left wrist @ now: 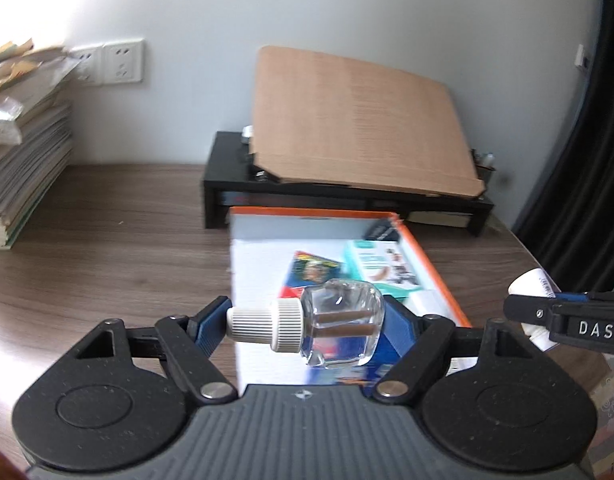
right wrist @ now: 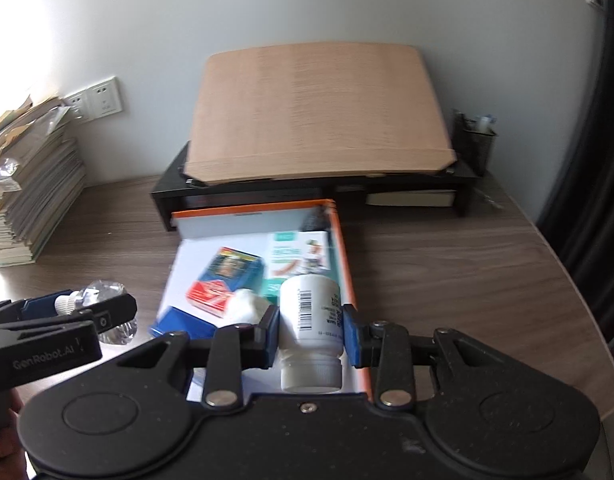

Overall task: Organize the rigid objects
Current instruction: 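Carry the refill bottle with left tool while right tool carries the pill bottle to the white box, then hold the refill bottle with left tool over the box while right tool holds the pill bottle beside it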

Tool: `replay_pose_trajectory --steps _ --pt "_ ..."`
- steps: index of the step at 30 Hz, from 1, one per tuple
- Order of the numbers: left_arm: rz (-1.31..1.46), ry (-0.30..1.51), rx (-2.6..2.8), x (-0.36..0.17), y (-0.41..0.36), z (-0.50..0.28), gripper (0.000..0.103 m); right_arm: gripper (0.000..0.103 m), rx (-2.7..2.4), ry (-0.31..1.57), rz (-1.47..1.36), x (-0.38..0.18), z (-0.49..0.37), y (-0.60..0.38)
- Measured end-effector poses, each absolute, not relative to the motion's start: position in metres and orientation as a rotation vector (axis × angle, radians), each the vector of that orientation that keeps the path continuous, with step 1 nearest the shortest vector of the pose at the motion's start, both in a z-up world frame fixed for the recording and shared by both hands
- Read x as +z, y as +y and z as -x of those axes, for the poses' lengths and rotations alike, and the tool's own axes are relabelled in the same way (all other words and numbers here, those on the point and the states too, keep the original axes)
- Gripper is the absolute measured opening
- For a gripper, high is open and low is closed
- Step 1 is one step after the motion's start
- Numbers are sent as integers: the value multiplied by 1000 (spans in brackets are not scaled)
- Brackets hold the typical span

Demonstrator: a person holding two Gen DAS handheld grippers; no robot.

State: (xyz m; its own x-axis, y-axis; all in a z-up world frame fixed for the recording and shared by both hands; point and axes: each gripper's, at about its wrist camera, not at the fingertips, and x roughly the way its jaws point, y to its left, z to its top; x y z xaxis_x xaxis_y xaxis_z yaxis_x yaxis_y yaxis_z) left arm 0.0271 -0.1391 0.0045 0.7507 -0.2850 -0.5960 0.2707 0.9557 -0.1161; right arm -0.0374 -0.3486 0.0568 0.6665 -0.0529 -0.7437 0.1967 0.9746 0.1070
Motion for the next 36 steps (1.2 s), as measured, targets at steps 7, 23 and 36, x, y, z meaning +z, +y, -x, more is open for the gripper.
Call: replay_pose_trajectory --steps 7,23,36 --pt "-2 646 -299 5 -163 -17 81 40 -116 829 -218 51 56 -368" --pt "10 628 -234 12 -158 -10 81 40 -21 843 -213 45 56 -348" --pt "34 634 -235 13 -153 -7 81 40 -42 863 -217 41 57 -348"
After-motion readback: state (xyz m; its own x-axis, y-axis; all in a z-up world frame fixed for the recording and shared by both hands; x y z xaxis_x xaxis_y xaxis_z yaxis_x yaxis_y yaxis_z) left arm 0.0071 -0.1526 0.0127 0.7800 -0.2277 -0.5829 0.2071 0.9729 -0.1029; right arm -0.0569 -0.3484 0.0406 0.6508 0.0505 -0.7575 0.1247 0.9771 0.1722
